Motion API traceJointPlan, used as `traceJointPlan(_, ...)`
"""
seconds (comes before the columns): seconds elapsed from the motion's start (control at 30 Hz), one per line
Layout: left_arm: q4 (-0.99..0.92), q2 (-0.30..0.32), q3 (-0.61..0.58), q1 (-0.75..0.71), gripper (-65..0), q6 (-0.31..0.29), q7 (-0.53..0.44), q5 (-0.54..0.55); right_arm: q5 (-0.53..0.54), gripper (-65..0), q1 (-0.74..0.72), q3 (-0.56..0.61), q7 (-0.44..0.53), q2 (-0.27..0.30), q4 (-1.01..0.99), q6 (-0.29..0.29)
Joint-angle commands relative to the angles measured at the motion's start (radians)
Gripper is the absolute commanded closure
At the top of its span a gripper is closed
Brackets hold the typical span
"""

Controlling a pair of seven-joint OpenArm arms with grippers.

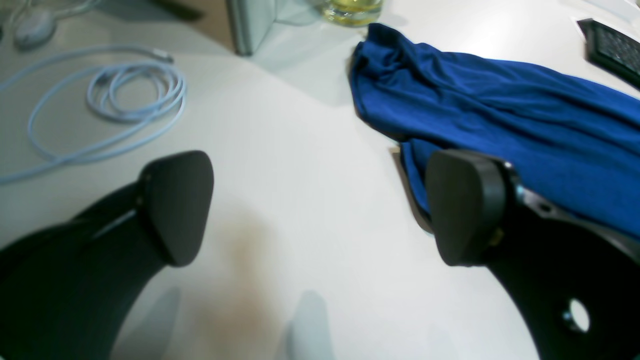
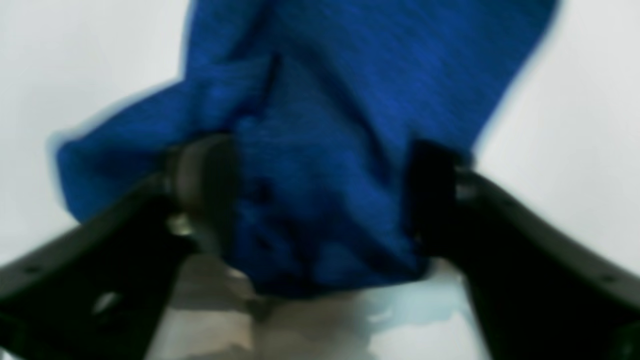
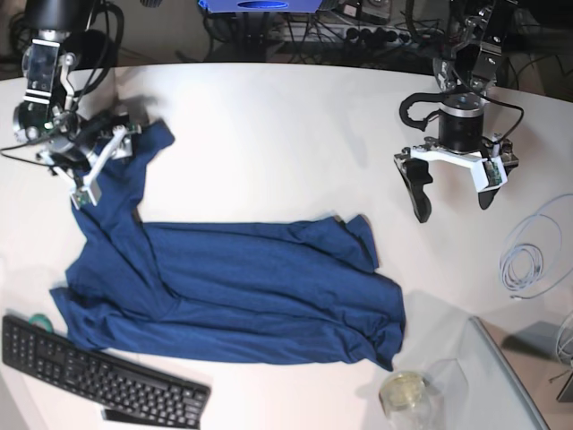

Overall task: Layout the t-shirt on the table in an organized manner, then fold the t-shirt properly
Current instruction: 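Release the shirt with both grippers and raise them clear, then grasp the shirt hem corners with both grippers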

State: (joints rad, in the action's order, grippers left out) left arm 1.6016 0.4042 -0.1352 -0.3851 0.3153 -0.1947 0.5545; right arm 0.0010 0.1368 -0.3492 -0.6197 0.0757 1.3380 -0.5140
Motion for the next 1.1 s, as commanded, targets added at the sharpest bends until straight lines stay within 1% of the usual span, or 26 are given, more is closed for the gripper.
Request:
traceJointPlan(0.0, 0.018, 0.031, 0.004, 0.004, -65.0, 0.003, -0.029, -0.007, -0.035, -29.7, -0.009, -0.003, -0.016, -0.006, -0.01, 0.007)
traceJointPlan(0.03, 0.018, 0.046, 0.004, 0.004, -65.0, 0.003, -0.029, -0.007, -0.035, -19.7, -0.013, -0.003, -0.016, -0.012, -0.01, 0.007)
traceJointPlan(0.07, 0.016, 0.055, 0.004, 0.005, -65.0, 0.003, -0.029, -0.007, -0.035, -7.8, -0.018, -0.003, -0.016, -0.015, -0.002, 0.007)
traceJointPlan(0.1, 0.01, 0.065, 0.007, 0.005, -65.0, 0.003, -0.029, -0.007, -0.035, 0.0, -0.018, -0.003, -0.016, -0.017, 0.016, 0.007)
traceJointPlan(0.13, 0.004, 0.074, 0.007, 0.005, -65.0, 0.003, -0.029, -0.007, -0.035, 0.0, -0.019, -0.003, -0.016, -0.02, 0.042, 0.007)
traceJointPlan(0.2, -0.004, 0.098, 0.004, 0.005, -65.0, 0.003, -0.029, -0.007, -0.04, -2.9, -0.035, -0.001, -0.025, -0.037, 0.122, 0.007)
traceJointPlan(0.23, -0.004, 0.109, 0.004, 0.004, -65.0, 0.003, -0.029, -0.007, -0.04, -1.1, -0.042, 0.003, -0.042, -0.04, 0.165, 0.007)
traceJointPlan(0.27, -0.004, 0.114, 0.004, 0.002, -65.0, 0.003, -0.029, -0.007, -0.04, 0.0, -0.058, 0.008, -0.078, -0.038, 0.205, 0.007)
traceJointPlan(0.33, 0.001, 0.118, 0.01, -0.008, -65.0, 0.003, -0.029, -0.007, -0.04, 0.0, -0.127, 0.009, -0.162, -0.037, 0.255, 0.007)
traceJointPlan(0.37, 0.001, 0.118, 0.015, -0.018, -65.0, 0.003, -0.029, -0.007, -0.04, 0.0, -0.173, 0.009, -0.202, -0.029, 0.265, 0.005)
traceJointPlan(0.4, 0.001, 0.118, 0.015, -0.019, -65.0, 0.003, -0.03, -0.007, -0.04, 0.0, -0.227, 0.016, -0.234, -0.009, 0.262, 0.005)
traceJointPlan(0.43, 0.001, 0.118, 0.015, -0.021, -65.0, 0.003, -0.032, -0.007, -0.04, 0.0, -0.274, 0.037, -0.25, 0.005, 0.255, 0.005)
traceJointPlan(0.5, -0.004, 0.115, 0.015, -0.021, -65.0, 0.003, -0.03, -0.007, -0.04, 0.0, -0.378, 0.111, -0.257, 0.04, 0.202, 0.005)
traceJointPlan(0.57, -0.004, 0.112, 0.01, -0.022, -65.0, 0.003, -0.03, -0.007, -0.037, 0.0, -0.503, 0.187, -0.253, 0.071, 0.105, 0.005)
traceJointPlan(0.6, -0.001, 0.111, 0.007, -0.022, -65.0, 0.003, -0.03, -0.007, -0.035, 0.0, -0.581, 0.226, -0.234, 0.082, 0.025, 0.005)
traceJointPlan(0.67, 0.003, 0.109, 0.004, -0.022, -65.0, 0.003, -0.029, -0.007, -0.035, 0.0, -0.739, 0.281, -0.128, 0.086, -0.173, 0.005)
traceJointPlan(0.7, 0.003, 0.108, 0.004, -0.021, -65.0, 0.003, -0.029, -0.007, -0.037, 0.0, -0.807, 0.293, -0.059, 0.086, -0.274, 0.005)
traceJointPlan(0.77, 0.003, 0.104, 0.004, -0.018, -65.0, 0.003, -0.029, -0.007, -0.035, -0.3, -0.934, 0.284, 0.126, 0.085, -0.47, 0.013)
traceJointPlan(0.8, 0.003, 0.1, 0.004, -0.018, -65.0, 0.003, -0.029, -0.007, -0.035, -1.7, -0.983, 0.269, 0.215, 0.085, -0.547, 0.013)
traceJointPlan(0.83, 0.003, 0.098, 0.004, -0.018, -65.0, 0.003, -0.029, -0.007, -0.035, -6.0, -1.015, 0.263, 0.289, 0.083, -0.601, 0.013)
traceJointPlan(0.87, 0.003, 0.098, 0.004, -0.018, -65.0, 0.003, -0.029, -0.007, -0.039, -13.7, -1.035, 0.261, 0.334, 0.083, -0.628, 0.013)
traceJointPlan(0.9, 0.003, 0.098, 0.004, -0.021, -65.0, 0.003, -0.029, -0.007, -0.042, -24.5, -1.043, 0.27, 0.344, 0.083, -0.63, 0.015)
traceJointPlan(0.97, 0.001, 0.098, 0.004, -0.022, -65.0, 0.003, -0.029, -0.007, -0.042, -48.5, -1.043, 0.289, 0.295, 0.088, -0.624, 0.015)
traceJointPlan(1.0, 0.001, 0.098, 0.003, -0.024, -65.0, 0.003, -0.029, -0.007, -0.042, -60.6, -1.04, 0.287, 0.251, 0.094, -0.612, 0.01)
traceJointPlan(1.03, -0.002, 0.098, 0.003, -0.024, -65.0, 0.003, -0.029, -0.007, -0.037, -65.0, -1.012, 0.273, 0.206, 0.12, -0.581, 0.005)
traceJointPlan(1.07, -0.004, 0.092, 0.003, -0.024, -65.0, 0.003, -0.029, -0.007, -0.031, -65.0, -0.965, 0.256, 0.182, 0.138, -0.535, 0.002)
